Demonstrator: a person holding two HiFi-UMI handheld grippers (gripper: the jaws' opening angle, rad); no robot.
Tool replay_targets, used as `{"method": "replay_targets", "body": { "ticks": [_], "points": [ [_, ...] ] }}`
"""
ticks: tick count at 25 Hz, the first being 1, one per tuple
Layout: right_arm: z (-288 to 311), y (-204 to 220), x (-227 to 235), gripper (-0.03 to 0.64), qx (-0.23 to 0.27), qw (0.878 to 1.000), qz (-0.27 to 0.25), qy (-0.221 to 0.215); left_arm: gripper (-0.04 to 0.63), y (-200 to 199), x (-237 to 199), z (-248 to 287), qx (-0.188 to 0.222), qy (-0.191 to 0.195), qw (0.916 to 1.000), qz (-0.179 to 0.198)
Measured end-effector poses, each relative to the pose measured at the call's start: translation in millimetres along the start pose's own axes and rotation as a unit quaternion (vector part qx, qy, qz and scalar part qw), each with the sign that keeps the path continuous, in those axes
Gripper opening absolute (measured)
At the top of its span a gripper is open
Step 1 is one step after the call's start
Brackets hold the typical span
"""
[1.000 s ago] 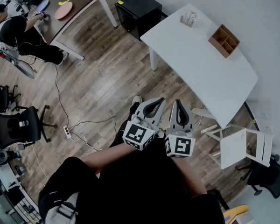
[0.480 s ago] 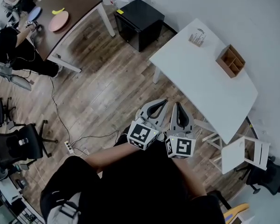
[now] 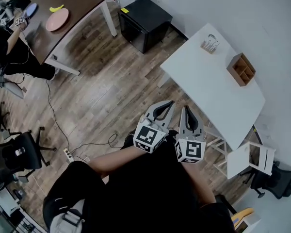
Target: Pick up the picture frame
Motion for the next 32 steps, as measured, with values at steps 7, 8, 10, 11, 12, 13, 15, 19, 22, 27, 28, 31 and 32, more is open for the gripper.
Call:
{"method": "replay_targets", "body": {
  "ticks": [7, 8, 10, 11, 12, 13, 15, 19, 22, 27, 28, 31, 32],
  "points": [
    [13.4, 17.6, 0.9, 0.035, 0.0, 1.0, 0.008, -0.022, 0.015, 4.2, -26.8, 0.9, -0.005, -0.023, 0.9995, -0.019],
    [15.4, 21.2, 6.0, 0.035, -0.002, 1.0, 0.013, -0.019, 0.015, 3.2, -28.3, 3.3, -0.005, -0.024, 0.9996, -0.016],
    [21.1, 25.4, 17.3, 0.035, -0.006, 1.0, 0.023, -0.006, 0.015, -0.8, -30.5, 9.6, -0.006, -0.024, 0.9997, -0.006],
    [25.0, 25.6, 22.6, 0.035, -0.004, 1.0, 0.029, -0.002, 0.015, -3.3, -31.8, 13.6, -0.007, -0.023, 0.9997, -0.001],
    [29.2, 25.0, 27.8, 0.035, 0.001, 0.999, 0.034, -0.001, 0.015, -5.6, -33.2, 18.5, -0.007, -0.024, 0.9997, 0.002],
    [33.4, 24.6, 32.8, 0.035, 0.007, 0.999, 0.038, -0.002, 0.015, -7.5, -34.6, 24.2, -0.008, -0.025, 0.9996, 0.007],
    [42.2, 25.6, 43.2, 0.035, 0.018, 0.999, 0.039, -0.001, 0.015, -9.4, -38.4, 38.1, -0.012, -0.029, 0.9994, 0.017],
    [68.2, 31.1, 75.8, 0.035, 0.023, 0.998, 0.05, 0.015, 0.015, -14.8, -45.9, 81.8, -0.022, -0.017, 0.9992, 0.03],
    [89.9, 37.4, 109.8, 0.035, 0.022, 0.997, 0.065, 0.028, 0.015, -17.4, -48.7, 120.9, -0.03, -0.002, 0.9988, 0.038],
    [133.0, 49.5, 179.1, 0.035, 0.022, 0.994, 0.084, 0.067, 0.015, -14.8, -64.3, 199.3, -0.062, 0.001, 0.9963, 0.059],
    [141.1, 53.2, 191.8, 0.035, 0.021, 0.993, 0.083, 0.076, 0.015, -13.1, -68.5, 213.7, -0.07, -0.002, 0.9956, 0.062],
    [164.5, 69.9, 221.6, 0.035, 0.006, 0.992, 0.086, 0.091, 0.015, -5.6, -79.7, 250.1, -0.091, -0.003, 0.9941, 0.06],
    [172.4, 76.5, 230.9, 0.035, 0.0, 0.992, 0.089, 0.094, 0.015, -3.1, -82.3, 262.1, -0.096, -0.001, 0.9936, 0.059]
  ]
}}
Point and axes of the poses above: the fingertips, and each gripper's own axes: z forward along the fingers, x to its right, y out of its underside, the point moved 2 cm from there along -z, backward along the fingers, and after that the axes turned 11 degrees about -z, right-handed, at the moved point
